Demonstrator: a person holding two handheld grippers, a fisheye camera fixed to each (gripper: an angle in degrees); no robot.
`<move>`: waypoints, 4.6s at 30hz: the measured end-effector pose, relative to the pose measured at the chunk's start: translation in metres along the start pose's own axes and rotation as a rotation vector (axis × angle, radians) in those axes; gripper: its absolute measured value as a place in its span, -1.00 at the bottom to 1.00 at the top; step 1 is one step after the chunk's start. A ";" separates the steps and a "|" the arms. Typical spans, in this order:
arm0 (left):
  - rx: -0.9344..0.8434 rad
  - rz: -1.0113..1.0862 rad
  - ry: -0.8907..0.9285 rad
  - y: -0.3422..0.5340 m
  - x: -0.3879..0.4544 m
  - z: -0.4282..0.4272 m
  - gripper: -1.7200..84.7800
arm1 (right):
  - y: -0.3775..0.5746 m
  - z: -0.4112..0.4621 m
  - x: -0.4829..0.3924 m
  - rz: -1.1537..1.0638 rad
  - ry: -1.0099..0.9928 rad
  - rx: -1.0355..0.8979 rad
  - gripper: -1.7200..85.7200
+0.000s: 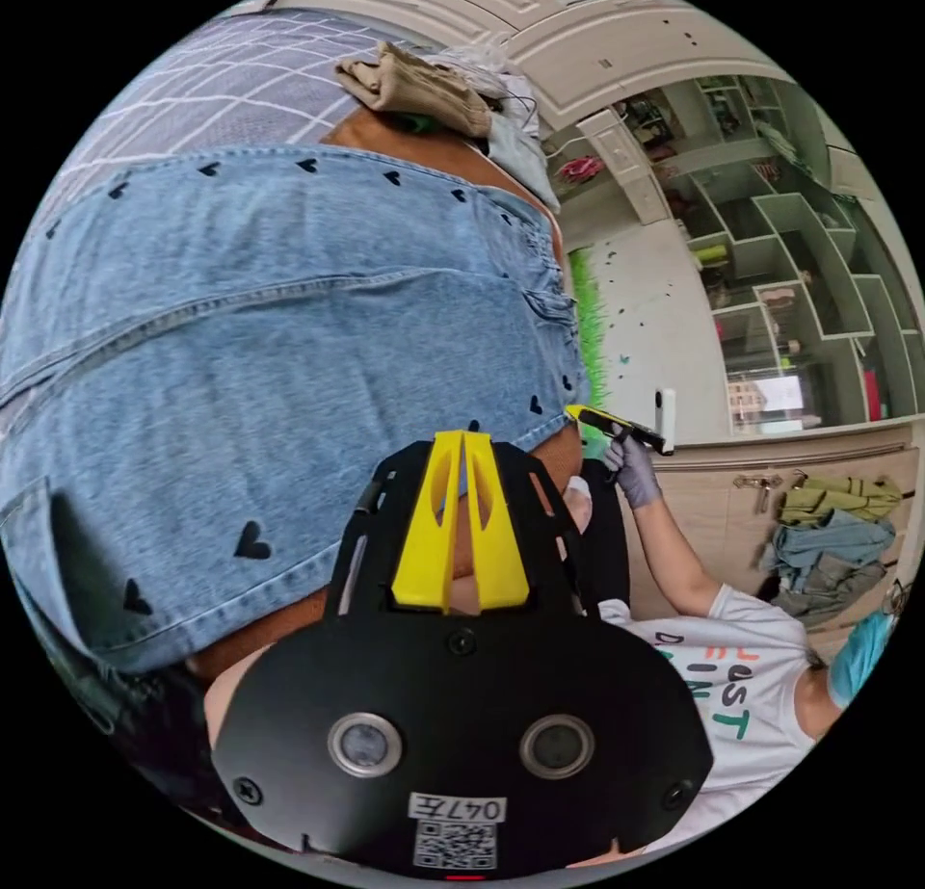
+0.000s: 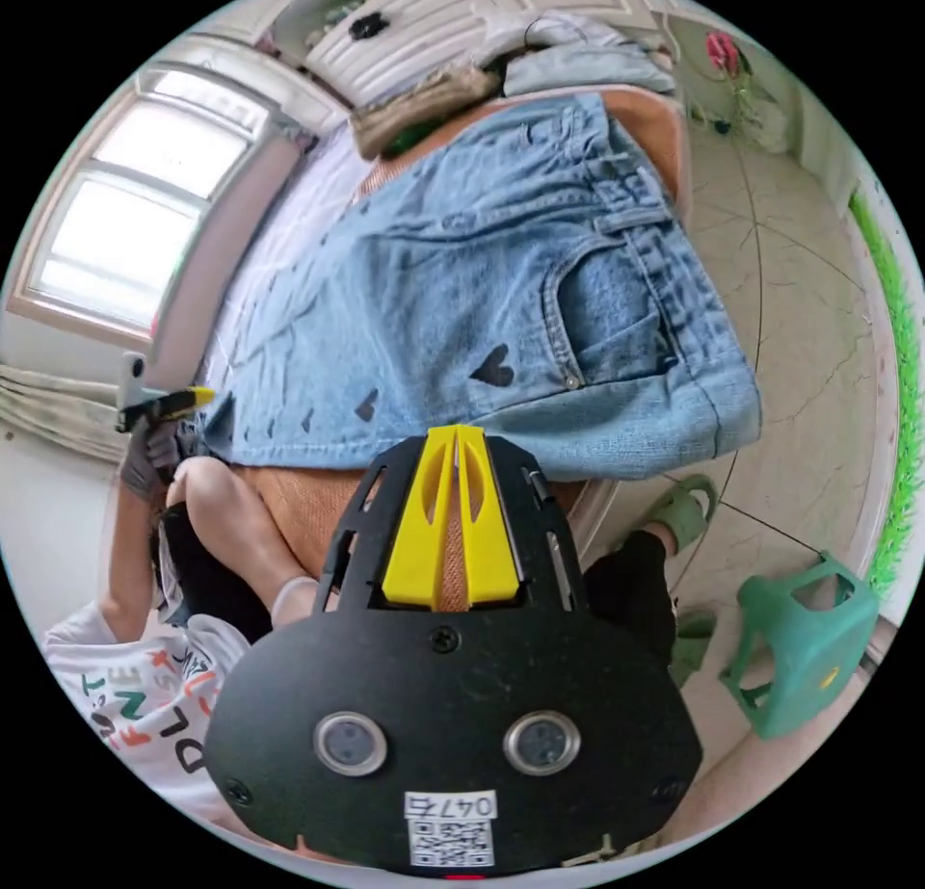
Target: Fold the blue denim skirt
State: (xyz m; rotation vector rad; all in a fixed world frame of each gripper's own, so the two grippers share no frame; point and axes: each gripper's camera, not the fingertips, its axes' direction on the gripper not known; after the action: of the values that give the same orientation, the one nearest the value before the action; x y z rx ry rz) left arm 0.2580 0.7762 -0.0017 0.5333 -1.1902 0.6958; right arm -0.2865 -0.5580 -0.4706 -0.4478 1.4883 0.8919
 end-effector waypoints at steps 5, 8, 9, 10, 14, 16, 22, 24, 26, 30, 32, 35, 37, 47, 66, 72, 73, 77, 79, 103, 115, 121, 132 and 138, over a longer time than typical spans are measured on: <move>-0.023 0.019 0.124 0.030 -0.050 0.047 -0.98 | 0.050 -0.052 -0.053 -0.034 0.024 0.212 -0.99; -0.047 -0.018 0.225 0.036 -0.077 0.045 -0.98 | 0.084 -0.057 -0.096 -0.096 -0.013 0.288 -0.99; -0.024 -0.016 0.214 0.039 -0.078 0.036 -0.98 | 0.094 -0.055 -0.115 -0.135 -0.015 0.307 -0.99; -0.013 0.002 0.221 0.040 -0.075 0.029 -0.98 | 0.102 -0.051 -0.132 -0.162 -0.019 0.325 -0.99; -0.004 0.063 0.255 0.049 -0.063 0.026 -0.98 | 0.109 -0.034 -0.167 -0.211 -0.045 0.328 -0.99; -0.031 0.052 0.203 0.065 -0.071 0.044 -0.98 | 0.101 -0.013 -0.178 -0.197 -0.101 0.241 -0.99; -0.163 -0.040 0.193 0.083 -0.088 0.080 -0.98 | 0.085 0.026 -0.214 -0.269 0.021 0.036 -0.99; -0.202 -0.060 0.202 0.089 -0.091 0.089 -0.98 | 0.082 0.029 -0.221 -0.285 0.047 -0.005 -0.99; -0.242 -0.074 0.211 0.094 -0.093 0.099 -0.98 | 0.081 0.026 -0.224 -0.288 0.042 0.006 -0.99; -0.327 -0.072 0.198 0.102 -0.081 0.124 -0.98 | 0.080 0.016 -0.222 -0.256 -0.019 0.029 -0.99; -0.379 -0.063 0.184 0.105 -0.071 0.138 -0.98 | 0.080 0.013 -0.221 -0.250 -0.035 0.035 -0.99; -0.431 -0.037 0.172 0.110 -0.052 0.155 -0.98 | 0.076 0.012 -0.224 -0.243 -0.034 0.022 -0.99; -0.427 -0.051 0.185 0.119 -0.046 0.158 -0.98 | 0.072 0.011 -0.225 -0.243 -0.031 0.005 -0.99; -0.434 0.013 0.019 0.137 0.042 0.173 -0.98 | 0.074 -0.006 -0.206 -0.202 -0.193 0.062 -0.99; -0.449 0.332 -0.564 0.164 0.324 0.243 -0.98 | 0.065 -0.015 -0.193 -0.241 -0.313 -0.003 -0.99; -0.476 0.441 -0.734 0.167 0.393 0.274 -0.98 | 0.061 -0.016 -0.195 -0.255 -0.314 -0.020 -0.99; -0.480 0.435 -0.738 0.163 0.399 0.276 -0.98 | 0.061 -0.015 -0.197 -0.263 -0.298 -0.025 -0.99; -0.472 0.391 -0.711 0.148 0.408 0.270 -0.98 | 0.059 -0.014 -0.202 -0.279 -0.273 -0.041 -0.99; -0.453 0.357 -0.678 0.139 0.410 0.262 -0.98 | 0.058 -0.015 -0.202 -0.276 -0.279 -0.042 -0.99; -0.403 0.441 -0.725 0.068 0.481 0.250 -0.98 | 0.056 -0.018 -0.223 -0.266 -0.150 -0.055 -0.99; -0.372 0.422 -0.706 0.026 0.485 0.238 -0.98 | 0.056 -0.024 -0.221 -0.244 -0.178 -0.032 -0.99; -0.361 0.431 -0.715 0.010 0.487 0.237 -0.98 | 0.055 -0.025 -0.223 -0.242 -0.172 -0.034 -0.99; -0.346 0.442 -0.726 -0.016 0.485 0.237 -0.98 | 0.052 -0.029 -0.225 -0.235 -0.183 -0.029 -0.99; -0.346 0.448 -0.729 -0.028 0.483 0.239 -0.98 | 0.050 -0.030 -0.230 -0.239 -0.171 -0.038 -0.99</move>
State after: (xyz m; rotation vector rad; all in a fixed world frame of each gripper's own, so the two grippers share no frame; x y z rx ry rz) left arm 0.2256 0.6878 0.5294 0.2194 -2.1108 0.6641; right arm -0.3101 -0.6031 -0.2394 -0.5518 1.2347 0.7503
